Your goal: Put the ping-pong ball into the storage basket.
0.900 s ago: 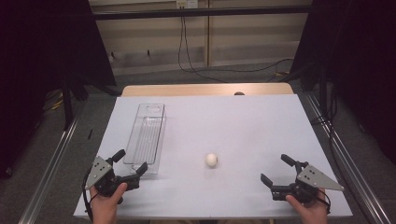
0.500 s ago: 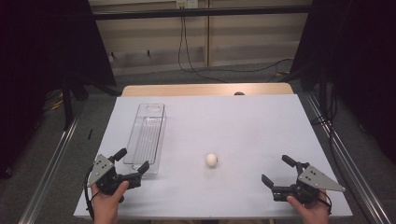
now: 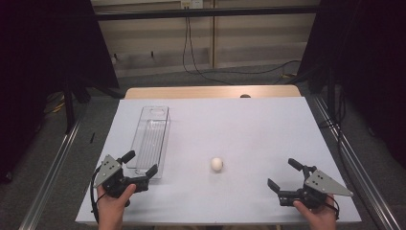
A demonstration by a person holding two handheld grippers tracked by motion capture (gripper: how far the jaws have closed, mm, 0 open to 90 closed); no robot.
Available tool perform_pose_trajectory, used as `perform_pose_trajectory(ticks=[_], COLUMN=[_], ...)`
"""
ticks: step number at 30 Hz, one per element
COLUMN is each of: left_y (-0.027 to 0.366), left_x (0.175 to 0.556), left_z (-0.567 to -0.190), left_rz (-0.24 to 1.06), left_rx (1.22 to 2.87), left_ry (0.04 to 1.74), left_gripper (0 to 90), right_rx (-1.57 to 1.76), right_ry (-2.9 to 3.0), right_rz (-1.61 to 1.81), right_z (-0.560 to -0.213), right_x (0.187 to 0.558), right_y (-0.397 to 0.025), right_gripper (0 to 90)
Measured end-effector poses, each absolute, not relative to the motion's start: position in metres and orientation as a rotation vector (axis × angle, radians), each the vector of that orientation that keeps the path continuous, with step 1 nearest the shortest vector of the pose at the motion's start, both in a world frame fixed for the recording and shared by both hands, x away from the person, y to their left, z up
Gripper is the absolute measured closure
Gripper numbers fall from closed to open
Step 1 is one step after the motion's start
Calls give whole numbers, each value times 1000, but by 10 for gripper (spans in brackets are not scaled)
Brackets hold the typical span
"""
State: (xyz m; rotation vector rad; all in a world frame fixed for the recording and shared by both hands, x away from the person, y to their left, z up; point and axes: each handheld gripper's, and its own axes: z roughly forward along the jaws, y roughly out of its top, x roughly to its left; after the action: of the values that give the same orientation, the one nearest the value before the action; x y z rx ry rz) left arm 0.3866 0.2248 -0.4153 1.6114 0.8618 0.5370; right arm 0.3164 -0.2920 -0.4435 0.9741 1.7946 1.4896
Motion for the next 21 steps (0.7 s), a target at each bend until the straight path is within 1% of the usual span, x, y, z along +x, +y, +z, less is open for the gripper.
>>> perform_pose_trajectory(ticks=[17,21], left_y=[209,204], left_x=[387,388], left_z=[-405,-405], left_rz=[487,498], left_rx=[1643,1657], left_ry=[838,836], left_gripper=[20,20], right_rx=[977,975], right_ry=[1780,1781], right_rz=[1496,1495], right_z=[-442,-442], right_x=[316,316], right_y=[-293,-293], right_gripper=[20,20])
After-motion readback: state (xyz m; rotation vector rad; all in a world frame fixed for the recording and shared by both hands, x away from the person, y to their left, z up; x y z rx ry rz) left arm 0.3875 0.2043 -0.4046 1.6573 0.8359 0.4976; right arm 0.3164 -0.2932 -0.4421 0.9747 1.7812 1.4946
